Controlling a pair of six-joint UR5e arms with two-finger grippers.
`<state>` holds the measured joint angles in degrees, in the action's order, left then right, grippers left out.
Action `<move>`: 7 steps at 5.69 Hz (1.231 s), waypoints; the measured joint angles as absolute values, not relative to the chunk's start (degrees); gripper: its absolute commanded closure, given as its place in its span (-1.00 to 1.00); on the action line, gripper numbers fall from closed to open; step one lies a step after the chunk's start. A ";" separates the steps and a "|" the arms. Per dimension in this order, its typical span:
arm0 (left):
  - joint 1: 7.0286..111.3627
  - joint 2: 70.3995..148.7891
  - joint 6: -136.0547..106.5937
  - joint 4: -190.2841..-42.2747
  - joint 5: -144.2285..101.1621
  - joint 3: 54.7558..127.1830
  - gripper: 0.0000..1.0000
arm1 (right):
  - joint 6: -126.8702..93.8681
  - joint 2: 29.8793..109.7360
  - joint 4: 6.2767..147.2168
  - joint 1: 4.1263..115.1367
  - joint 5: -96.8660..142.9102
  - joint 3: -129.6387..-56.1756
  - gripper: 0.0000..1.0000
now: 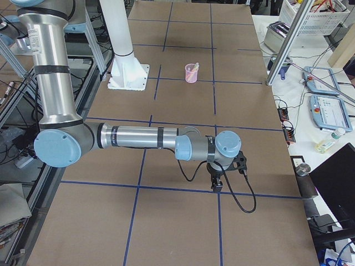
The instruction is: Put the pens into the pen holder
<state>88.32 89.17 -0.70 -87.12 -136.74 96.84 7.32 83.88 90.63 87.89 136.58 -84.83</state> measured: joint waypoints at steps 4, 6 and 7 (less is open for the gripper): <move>87.90 89.47 -0.84 -81.71 -135.30 100.07 -1.00 | 10.63 84.29 103.95 89.02 136.21 -94.36 -0.99; 87.85 87.71 -0.76 -85.15 -135.81 99.83 -1.00 | 11.43 85.88 109.96 89.24 135.02 -100.06 -0.99; 87.87 86.17 -0.80 -86.88 -136.86 99.34 -1.00 | 11.49 87.32 110.08 89.22 134.69 -101.17 -0.99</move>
<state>87.87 86.17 -0.80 -86.88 -136.86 99.34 11.49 87.32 110.08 89.22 134.69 -101.17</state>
